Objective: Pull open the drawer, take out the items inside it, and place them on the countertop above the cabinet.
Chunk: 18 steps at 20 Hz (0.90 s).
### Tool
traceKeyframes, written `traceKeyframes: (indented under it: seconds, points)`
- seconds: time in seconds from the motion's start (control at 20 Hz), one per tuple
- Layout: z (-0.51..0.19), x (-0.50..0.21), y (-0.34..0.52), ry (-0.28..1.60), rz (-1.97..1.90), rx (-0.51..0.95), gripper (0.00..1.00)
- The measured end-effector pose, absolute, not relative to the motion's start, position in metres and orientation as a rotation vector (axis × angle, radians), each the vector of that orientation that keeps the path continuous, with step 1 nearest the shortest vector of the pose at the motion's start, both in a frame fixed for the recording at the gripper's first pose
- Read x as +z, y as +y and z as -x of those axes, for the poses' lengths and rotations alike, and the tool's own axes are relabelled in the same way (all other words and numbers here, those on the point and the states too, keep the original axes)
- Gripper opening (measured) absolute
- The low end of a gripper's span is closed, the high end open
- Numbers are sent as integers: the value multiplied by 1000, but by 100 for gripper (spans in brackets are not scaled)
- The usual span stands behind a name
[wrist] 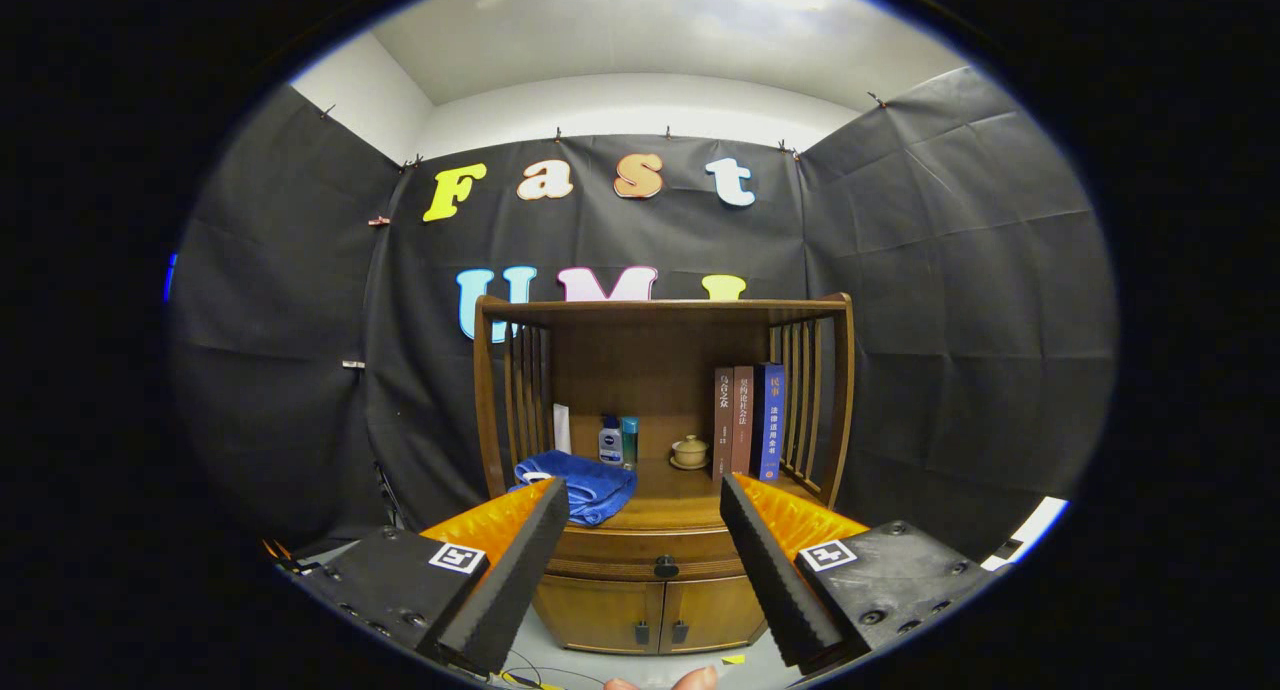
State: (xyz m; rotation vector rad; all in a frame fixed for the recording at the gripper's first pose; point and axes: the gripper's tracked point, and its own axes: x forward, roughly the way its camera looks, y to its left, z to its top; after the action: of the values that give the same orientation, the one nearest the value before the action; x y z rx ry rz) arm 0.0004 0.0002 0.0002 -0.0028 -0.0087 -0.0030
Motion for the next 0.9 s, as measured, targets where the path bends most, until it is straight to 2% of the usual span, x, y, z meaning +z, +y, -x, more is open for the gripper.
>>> traceKeyframes:
  seconds: [0.3, 0.6, 0.9]
  points:
    - [-11, -5, 2, -19, 6, 6, 98]
    - [-65, -26, -7, -54, 24, -2, 98]
    - [-135, -104, -17, 31, 48, -3, 98]
